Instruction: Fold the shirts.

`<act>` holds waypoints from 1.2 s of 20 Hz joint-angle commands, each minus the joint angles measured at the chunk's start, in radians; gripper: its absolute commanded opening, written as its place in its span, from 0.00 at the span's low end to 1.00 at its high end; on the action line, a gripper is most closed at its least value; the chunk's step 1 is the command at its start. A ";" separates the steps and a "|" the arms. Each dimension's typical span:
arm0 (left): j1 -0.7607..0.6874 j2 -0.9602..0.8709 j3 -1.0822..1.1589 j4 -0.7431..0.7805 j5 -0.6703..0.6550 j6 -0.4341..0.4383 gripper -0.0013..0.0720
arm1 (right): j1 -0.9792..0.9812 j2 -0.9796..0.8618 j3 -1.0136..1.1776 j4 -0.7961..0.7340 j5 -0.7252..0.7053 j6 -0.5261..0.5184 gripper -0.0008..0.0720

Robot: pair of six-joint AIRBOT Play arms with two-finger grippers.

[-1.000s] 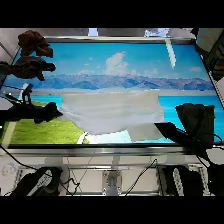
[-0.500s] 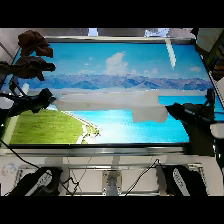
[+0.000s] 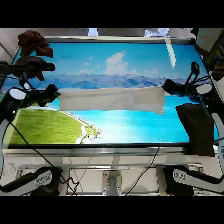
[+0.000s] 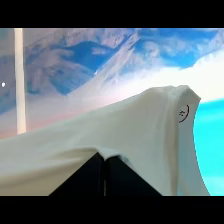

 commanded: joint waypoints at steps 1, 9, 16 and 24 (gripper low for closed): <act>-0.053 -0.117 0.032 0.002 0.031 0.009 0.04 | 0.049 -0.139 0.052 0.016 -0.029 -0.047 0.04; -0.077 -0.223 0.053 -0.047 0.067 0.010 0.06 | 0.077 -0.246 0.060 -0.026 -0.053 -0.133 0.09; -0.111 -0.220 0.431 -0.432 -0.068 0.289 0.79 | -0.069 -0.048 0.205 -0.142 0.040 -0.147 0.59; -0.468 -0.304 0.506 -0.192 0.120 0.162 0.03 | -0.219 -0.248 0.085 0.031 0.268 -0.217 0.68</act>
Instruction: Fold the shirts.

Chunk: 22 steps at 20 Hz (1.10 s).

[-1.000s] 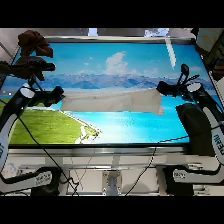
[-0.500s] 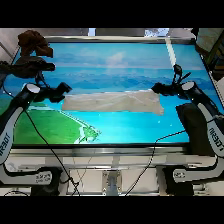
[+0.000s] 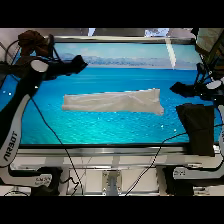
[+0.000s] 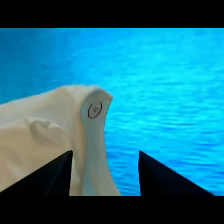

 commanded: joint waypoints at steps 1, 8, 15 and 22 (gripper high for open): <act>-0.158 -0.084 0.025 0.121 0.070 -0.097 0.03 | -0.027 -0.127 -0.041 0.172 0.099 -0.086 0.69; -0.272 -0.376 0.238 0.343 -0.082 -0.286 0.03 | -0.036 -0.273 -0.037 0.482 0.087 -0.282 0.73; -0.272 -0.479 0.310 0.407 -0.119 -0.367 0.03 | -0.059 -0.306 0.004 0.443 0.154 -0.241 0.73; -0.272 -0.480 0.324 0.403 -0.134 -0.366 0.03 | -0.050 -0.375 0.004 0.570 0.294 -0.239 0.73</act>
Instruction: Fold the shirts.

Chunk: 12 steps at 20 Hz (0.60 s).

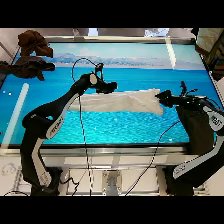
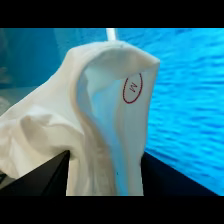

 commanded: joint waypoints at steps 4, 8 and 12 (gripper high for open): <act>-0.001 -0.004 0.015 0.003 -0.016 -0.007 0.03 | 0.011 -0.015 0.001 0.054 0.063 0.024 0.73; -0.001 -0.004 0.015 0.003 -0.021 -0.007 0.03 | 0.053 -0.015 0.001 0.075 0.108 0.015 0.73; -0.001 -0.004 0.015 0.003 -0.021 -0.007 0.03 | 0.053 -0.014 0.001 0.137 0.143 -0.001 0.73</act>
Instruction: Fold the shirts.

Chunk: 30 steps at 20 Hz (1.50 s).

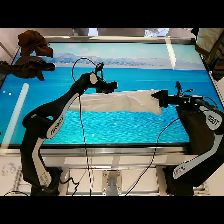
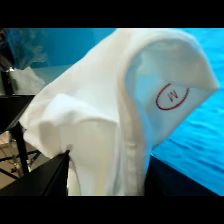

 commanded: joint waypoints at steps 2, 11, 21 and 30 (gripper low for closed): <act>-0.001 -0.001 0.001 0.000 -0.002 0.000 0.03 | 0.006 0.000 0.001 0.036 0.055 -0.008 0.65; -0.001 -0.062 0.001 -0.032 -0.117 -0.061 0.03 | 0.006 0.042 0.023 0.140 0.136 -0.065 0.04; 0.015 -0.081 0.304 -0.383 0.040 0.333 0.04 | 0.064 0.278 0.352 0.053 0.193 0.161 0.04; 0.372 0.287 0.295 0.262 -0.455 0.141 0.04 | 0.716 0.178 0.454 -0.108 -0.238 0.254 0.04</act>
